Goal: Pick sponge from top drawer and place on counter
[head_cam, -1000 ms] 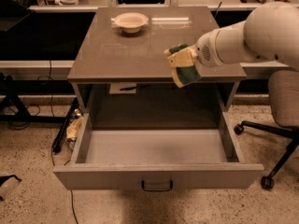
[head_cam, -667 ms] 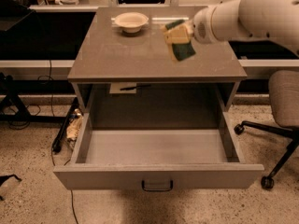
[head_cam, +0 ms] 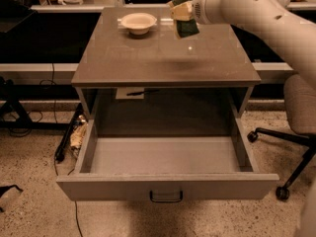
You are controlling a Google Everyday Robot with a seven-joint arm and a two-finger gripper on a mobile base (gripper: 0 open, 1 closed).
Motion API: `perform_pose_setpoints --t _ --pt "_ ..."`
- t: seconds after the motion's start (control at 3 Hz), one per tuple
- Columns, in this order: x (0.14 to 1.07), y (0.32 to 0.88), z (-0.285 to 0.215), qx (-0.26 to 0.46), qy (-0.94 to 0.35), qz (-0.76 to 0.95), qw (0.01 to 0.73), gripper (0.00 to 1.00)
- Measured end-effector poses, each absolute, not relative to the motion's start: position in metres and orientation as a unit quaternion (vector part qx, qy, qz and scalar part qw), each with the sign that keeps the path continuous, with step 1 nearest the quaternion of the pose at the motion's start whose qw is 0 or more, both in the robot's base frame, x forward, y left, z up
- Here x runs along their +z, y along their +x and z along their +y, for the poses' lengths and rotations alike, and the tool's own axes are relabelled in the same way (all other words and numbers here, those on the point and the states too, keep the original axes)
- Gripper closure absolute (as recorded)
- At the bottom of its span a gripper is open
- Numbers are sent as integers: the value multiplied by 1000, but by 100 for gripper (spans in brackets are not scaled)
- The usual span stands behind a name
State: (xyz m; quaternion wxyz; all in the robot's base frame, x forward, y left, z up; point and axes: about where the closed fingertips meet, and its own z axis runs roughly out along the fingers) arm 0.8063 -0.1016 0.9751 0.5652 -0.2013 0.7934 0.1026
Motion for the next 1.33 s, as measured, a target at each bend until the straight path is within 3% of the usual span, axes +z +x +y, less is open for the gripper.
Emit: perform_pose_setpoints --t 0.33,0.67,1.0,1.33 --pt "958 829 -107 86 -165 805 563 50" --pt "929 849 -105 76 -132 828 539 19" --pt "915 863 -100 74 -127 841 521 0" --pt "907 875 -95 73 -129 850 506 0"
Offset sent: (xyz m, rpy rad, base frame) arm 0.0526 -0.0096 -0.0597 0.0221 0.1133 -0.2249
